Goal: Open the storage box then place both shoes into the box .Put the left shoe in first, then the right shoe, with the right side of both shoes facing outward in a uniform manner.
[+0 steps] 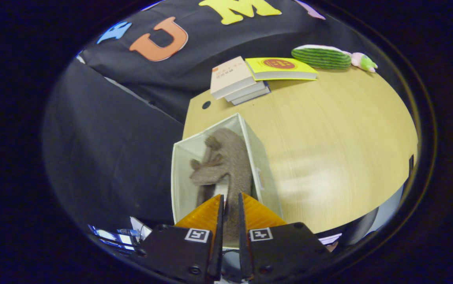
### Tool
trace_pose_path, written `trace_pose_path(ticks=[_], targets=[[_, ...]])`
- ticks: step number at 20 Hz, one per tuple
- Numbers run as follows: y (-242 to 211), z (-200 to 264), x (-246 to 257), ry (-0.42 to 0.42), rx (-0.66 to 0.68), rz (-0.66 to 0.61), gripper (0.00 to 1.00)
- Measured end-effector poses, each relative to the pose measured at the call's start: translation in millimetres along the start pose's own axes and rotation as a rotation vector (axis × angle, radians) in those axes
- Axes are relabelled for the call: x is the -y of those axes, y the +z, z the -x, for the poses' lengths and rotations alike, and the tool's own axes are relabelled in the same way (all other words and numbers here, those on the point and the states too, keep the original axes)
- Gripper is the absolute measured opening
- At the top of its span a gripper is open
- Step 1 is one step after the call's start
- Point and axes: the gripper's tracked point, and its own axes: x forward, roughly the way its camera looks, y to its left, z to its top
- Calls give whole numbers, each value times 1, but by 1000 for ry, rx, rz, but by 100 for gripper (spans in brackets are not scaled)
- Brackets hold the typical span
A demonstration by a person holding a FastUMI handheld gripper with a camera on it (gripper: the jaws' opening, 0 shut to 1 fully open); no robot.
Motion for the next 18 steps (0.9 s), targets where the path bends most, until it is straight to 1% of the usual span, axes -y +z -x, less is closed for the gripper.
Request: trace_pose_path(ticks=[1,2,4,6,8,10,12,13,14,18], targets=[[3,2,-3,9,27,24,29],[7,6,-9,22,52,59,44],[22,23,-23,62,165,141,56],[41,41,-25,51,307,222,78],[49,62,-28,37,419,274,86],[53,88,-36,48,526,323,93],[64,118,-31,25,674,382,93],[63,139,-29,17,739,394,93],[63,153,-25,1,783,407,99],[72,202,1,-79,936,458,100]])
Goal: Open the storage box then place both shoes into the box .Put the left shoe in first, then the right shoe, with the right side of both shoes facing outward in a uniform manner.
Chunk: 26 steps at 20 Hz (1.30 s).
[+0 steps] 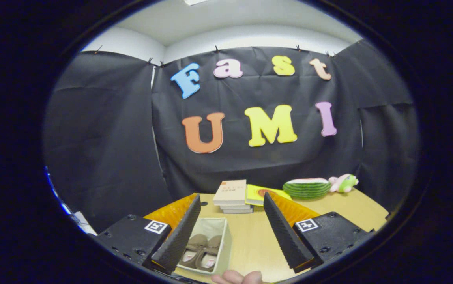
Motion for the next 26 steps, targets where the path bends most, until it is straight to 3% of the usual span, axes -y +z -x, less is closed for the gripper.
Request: trace_pose_path(ticks=[6,9,11,16,26], targets=[[6,36,18,-12,48,24,100],[6,59,19,35,102,6,100],[-2,73,37,-4,129,34,100],[-39,77,53,-60,40,45,100],[-55,78,42,-55,24,39,100]])
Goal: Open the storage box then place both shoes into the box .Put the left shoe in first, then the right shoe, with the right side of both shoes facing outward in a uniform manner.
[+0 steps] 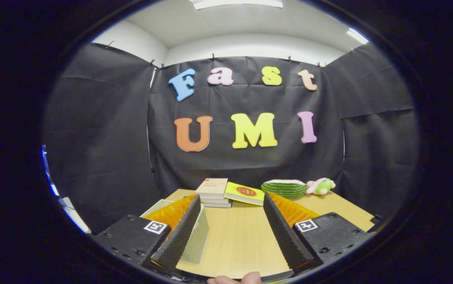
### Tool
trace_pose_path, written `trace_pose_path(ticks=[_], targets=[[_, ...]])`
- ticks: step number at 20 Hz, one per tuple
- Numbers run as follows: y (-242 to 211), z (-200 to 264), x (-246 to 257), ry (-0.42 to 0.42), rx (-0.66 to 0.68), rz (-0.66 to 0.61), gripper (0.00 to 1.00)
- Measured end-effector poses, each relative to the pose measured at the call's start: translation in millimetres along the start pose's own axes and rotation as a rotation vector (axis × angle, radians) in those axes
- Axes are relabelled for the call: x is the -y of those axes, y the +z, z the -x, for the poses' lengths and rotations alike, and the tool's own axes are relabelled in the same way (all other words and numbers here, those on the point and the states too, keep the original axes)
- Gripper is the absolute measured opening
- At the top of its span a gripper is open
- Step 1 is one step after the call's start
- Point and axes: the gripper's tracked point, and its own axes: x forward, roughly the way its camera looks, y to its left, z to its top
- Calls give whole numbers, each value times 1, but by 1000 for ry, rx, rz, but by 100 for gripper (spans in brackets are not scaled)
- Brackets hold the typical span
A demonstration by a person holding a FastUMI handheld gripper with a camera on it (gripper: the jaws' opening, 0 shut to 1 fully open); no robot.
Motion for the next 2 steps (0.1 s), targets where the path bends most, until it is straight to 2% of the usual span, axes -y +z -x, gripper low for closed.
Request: trace_pose_path(ticks=[2], targets=[[-4,-2,-1,4,-9,-5,100]])
